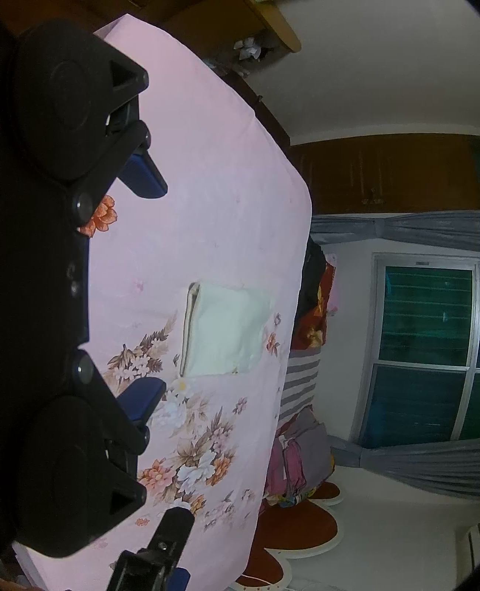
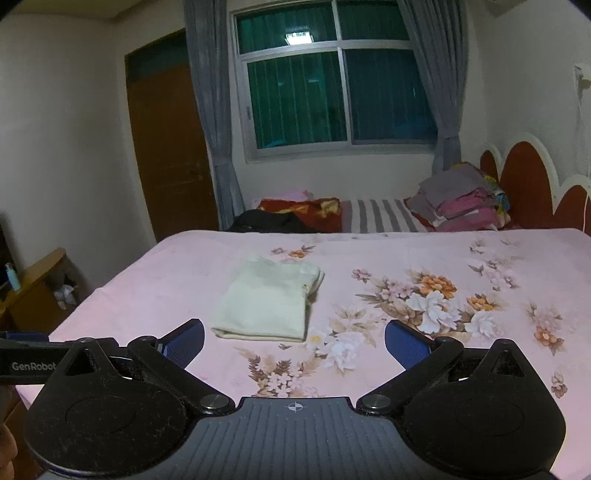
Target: Fold small clothes
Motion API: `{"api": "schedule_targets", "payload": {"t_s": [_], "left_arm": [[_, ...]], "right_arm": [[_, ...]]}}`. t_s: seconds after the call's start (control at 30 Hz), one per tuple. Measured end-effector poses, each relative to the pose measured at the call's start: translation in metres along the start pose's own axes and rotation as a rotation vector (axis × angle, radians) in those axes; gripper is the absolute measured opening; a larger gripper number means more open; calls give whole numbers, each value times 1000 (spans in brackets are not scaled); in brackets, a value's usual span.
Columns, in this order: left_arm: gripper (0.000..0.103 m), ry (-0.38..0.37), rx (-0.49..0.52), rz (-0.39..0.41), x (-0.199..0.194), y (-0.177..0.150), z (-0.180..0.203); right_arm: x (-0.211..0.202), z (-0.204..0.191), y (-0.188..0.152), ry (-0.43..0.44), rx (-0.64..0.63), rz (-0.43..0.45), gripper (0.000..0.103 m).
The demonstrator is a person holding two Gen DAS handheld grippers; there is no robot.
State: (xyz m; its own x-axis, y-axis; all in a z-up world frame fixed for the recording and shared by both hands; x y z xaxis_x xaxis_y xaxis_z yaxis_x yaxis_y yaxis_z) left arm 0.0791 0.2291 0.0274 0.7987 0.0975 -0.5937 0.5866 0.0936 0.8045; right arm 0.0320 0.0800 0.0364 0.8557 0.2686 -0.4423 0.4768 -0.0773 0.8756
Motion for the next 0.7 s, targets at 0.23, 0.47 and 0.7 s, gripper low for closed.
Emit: {"api": "schedule_targets", "payload": {"t_s": [0.23, 0.47, 0.7], "left_arm": [[103, 1, -6, -2, -2, 0, -3], [103, 2, -4, -4, 0, 1, -3], [103, 8, 7, -1, 2, 3, 1]], "right_arm": [[-1, -2, 1, 12, -4, 7, 103], [1, -2, -1, 15, 5, 1, 103], [2, 1, -1, 11, 13, 4, 103]]}}
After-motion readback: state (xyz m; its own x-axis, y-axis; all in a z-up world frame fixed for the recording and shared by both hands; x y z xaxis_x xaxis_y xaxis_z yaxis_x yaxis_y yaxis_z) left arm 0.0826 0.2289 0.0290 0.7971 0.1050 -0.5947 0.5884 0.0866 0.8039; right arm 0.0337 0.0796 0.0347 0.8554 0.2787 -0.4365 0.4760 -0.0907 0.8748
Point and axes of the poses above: each gripper's, at about its wrist camera, not at the fingertips, and x roughly the way its jaws point, z to its right, y to its top, the point moved 3 cm from there along x, roughly the way its jaws point, and after that the axes turned 1 degree about y, right-handed, at the moved point
